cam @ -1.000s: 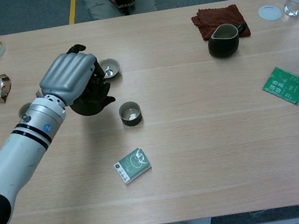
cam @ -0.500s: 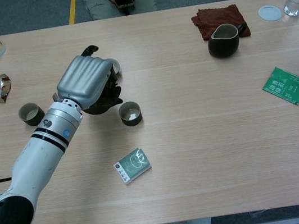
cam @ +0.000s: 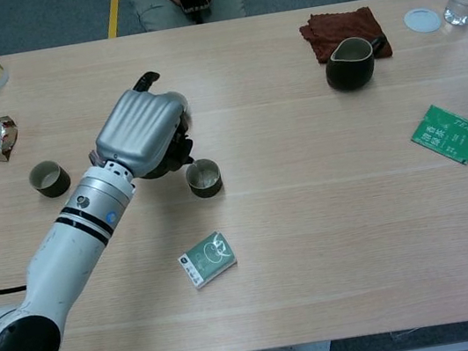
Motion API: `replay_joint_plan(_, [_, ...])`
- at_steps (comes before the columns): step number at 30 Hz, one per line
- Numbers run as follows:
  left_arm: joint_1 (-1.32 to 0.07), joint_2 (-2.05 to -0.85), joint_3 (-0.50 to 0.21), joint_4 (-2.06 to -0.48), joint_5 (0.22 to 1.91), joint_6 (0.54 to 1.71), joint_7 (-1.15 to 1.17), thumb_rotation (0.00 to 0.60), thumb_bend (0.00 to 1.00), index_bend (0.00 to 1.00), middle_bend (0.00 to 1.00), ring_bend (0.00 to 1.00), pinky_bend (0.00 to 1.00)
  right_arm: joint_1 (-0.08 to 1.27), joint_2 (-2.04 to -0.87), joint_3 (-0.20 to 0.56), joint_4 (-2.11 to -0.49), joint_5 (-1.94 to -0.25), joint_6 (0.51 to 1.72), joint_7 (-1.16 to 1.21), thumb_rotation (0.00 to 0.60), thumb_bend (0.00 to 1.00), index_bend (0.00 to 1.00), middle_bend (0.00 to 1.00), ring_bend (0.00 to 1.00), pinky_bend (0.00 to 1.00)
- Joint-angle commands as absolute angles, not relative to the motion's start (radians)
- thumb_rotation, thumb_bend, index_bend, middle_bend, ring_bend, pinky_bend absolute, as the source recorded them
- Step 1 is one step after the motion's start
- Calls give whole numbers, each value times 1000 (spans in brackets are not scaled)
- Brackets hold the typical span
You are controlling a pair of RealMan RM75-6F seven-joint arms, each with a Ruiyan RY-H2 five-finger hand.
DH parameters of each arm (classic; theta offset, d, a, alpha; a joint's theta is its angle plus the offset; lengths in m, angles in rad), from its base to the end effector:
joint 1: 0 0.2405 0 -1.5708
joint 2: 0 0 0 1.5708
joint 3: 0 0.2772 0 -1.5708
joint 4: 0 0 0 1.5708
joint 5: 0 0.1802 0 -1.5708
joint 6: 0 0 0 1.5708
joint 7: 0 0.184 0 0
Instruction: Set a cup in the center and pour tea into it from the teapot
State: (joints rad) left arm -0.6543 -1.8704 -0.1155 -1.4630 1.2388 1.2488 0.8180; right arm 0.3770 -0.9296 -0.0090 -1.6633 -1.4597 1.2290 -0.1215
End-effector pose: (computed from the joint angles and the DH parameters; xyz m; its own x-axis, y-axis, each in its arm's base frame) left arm -0.1073 0.3224 -0.0666 0.6002 0.0095 0.7998 0.7219 -0.4369 -0.5366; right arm -0.2773 -0.2927 0.2087 0.6479 -0.1226 0.7518 -0.7560 -0.2246 0.6148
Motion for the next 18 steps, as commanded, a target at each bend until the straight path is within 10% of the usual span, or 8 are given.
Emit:
replay_joint_plan(1, [-654,-1872,-111,-1457,1250,1251,823,600,452,877,1000,858,105,373,-929,-5,-1660,-1460,1229,-118,600,290,19,117,0,29])
replay_joint_plan(18, [-643,-1855,-110,-1457,1278,1252,830,600,451,877,1000,858,105,359,-930,14,-1668,-1470,1214,-127,600,290,20,117,0,29])
